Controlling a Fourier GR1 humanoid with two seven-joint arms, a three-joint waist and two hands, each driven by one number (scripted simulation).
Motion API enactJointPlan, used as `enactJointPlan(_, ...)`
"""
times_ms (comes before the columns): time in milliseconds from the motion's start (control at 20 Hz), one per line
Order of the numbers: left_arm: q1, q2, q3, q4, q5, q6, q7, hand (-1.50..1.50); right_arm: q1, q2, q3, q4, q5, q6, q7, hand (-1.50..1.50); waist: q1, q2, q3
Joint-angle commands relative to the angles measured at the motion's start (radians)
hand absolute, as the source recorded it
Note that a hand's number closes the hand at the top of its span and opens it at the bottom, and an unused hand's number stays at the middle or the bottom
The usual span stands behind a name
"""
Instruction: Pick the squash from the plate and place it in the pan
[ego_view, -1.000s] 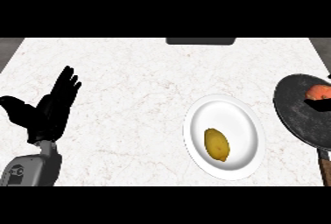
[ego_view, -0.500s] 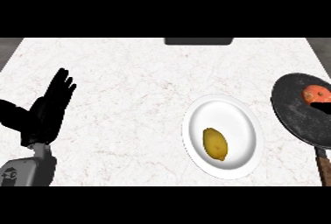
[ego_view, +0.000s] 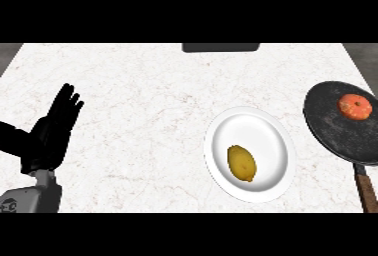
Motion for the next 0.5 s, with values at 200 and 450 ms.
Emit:
enactJointPlan(200, -0.012, 0.011, 0.008, -0.026, 0.001, 0.005, 0.046, 0.00, 0.268, -0.068, -0.136, -0.139, -0.244, 0.411, -0.042, -1.50, -0.009, -0.001, -0.001)
enactJointPlan(450, 0.043, -0.013, -0.003, 0.004, -0.002, -0.032, -0.042, 0.00, 0.401, 0.010, -0.162, -0.345, -0.333, 0.436, 0.008, -1.50, 0.013, 0.004, -0.001)
